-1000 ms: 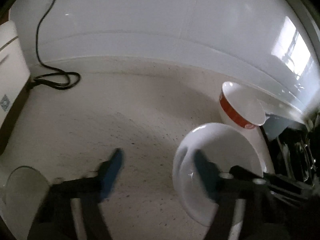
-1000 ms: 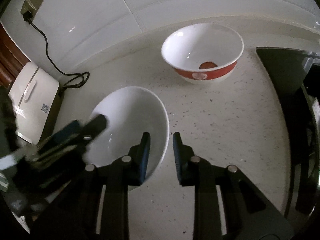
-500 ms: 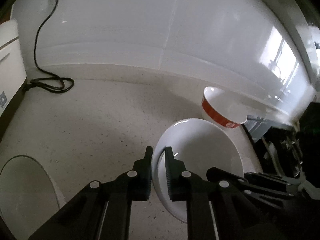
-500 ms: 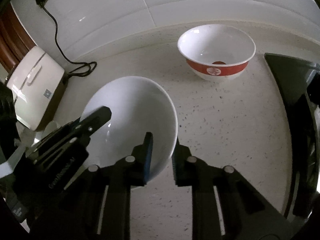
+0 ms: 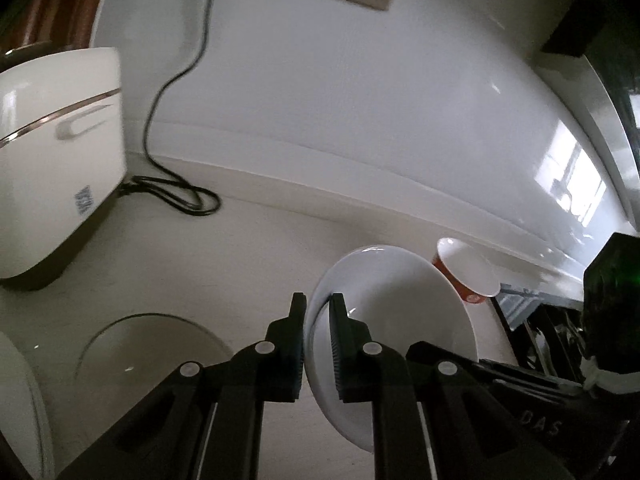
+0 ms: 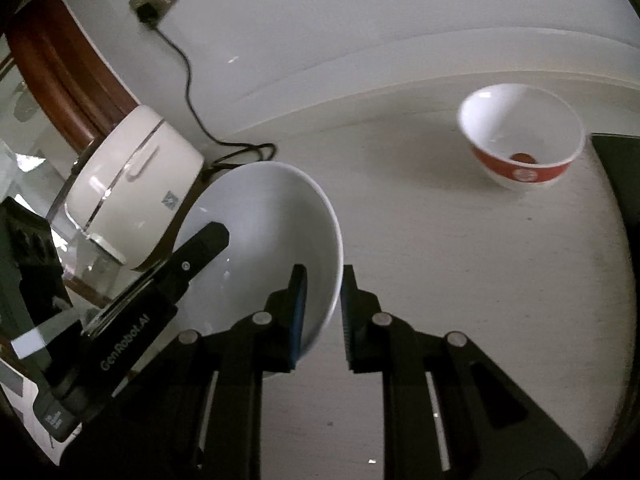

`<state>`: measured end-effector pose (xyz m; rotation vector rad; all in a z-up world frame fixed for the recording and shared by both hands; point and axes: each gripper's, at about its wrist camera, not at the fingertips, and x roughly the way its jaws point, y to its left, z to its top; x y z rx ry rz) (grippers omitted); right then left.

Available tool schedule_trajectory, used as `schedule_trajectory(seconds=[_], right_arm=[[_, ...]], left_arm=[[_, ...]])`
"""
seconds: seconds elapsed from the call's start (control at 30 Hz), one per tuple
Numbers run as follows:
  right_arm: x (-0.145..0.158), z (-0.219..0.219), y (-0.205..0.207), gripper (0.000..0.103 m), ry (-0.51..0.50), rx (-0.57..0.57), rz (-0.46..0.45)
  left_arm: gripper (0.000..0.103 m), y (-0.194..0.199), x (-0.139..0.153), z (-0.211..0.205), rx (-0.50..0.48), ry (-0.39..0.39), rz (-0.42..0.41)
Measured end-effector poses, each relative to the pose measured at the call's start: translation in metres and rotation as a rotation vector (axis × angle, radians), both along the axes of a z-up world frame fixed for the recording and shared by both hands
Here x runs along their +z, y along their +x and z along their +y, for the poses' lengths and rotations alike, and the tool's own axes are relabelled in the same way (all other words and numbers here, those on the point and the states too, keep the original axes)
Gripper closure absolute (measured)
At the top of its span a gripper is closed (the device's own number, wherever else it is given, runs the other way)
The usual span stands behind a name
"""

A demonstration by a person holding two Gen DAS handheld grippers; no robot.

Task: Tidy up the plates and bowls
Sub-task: 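Lift the bowl with both tools and carry it toward the rice cooker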

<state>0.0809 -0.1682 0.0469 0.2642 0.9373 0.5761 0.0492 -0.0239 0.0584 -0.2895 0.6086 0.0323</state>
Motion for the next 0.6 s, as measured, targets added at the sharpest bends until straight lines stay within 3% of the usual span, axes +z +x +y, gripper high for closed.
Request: schedule_trajectory(seconds=[0.2, 0.6], right_arm=[[0.002, 0.025, -0.008, 0.083, 0.013, 0.032, -0.026], [0.018, 0.034, -0.020, 0.083, 0.080, 0.022, -0.101]], left_arm=[[0.090, -0.014, 0.001, 0.016, 0.059, 0.011, -0.035], [0.089, -0.036, 0.012, 0.029, 0.105, 0.035, -0.106]])
